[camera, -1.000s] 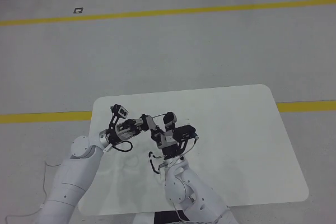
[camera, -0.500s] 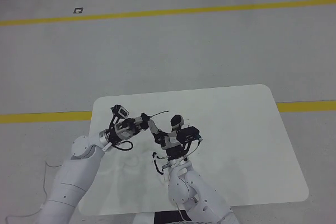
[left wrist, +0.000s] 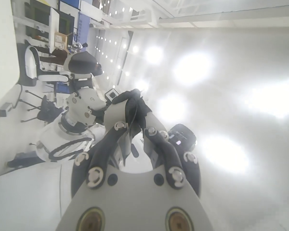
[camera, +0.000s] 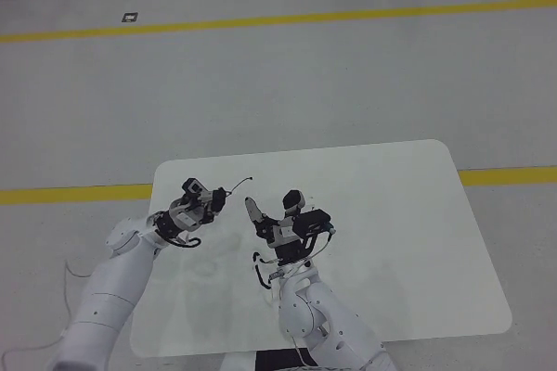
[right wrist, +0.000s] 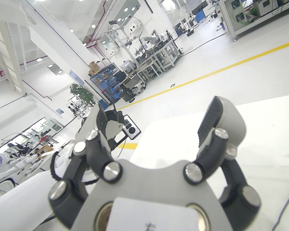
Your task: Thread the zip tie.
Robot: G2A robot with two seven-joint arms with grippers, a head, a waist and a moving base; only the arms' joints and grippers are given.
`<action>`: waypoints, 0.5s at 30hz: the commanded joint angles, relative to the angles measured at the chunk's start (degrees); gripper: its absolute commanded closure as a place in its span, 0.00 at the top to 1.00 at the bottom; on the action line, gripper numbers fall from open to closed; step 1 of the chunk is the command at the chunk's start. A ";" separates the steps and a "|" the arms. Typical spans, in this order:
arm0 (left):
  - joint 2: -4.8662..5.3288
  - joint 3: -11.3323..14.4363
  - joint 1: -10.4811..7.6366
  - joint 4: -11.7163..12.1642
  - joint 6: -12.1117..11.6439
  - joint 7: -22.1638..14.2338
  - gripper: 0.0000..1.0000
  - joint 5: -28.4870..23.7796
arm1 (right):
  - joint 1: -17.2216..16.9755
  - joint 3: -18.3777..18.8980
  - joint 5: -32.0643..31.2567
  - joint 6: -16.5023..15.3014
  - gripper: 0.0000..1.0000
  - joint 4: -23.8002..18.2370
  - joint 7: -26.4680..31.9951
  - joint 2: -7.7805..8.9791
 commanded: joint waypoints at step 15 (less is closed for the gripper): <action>0.52 1.93 -0.47 -0.28 1.46 0.09 0.00 -1.20 | 0.00 0.00 0.00 0.00 1.00 0.00 0.00 0.00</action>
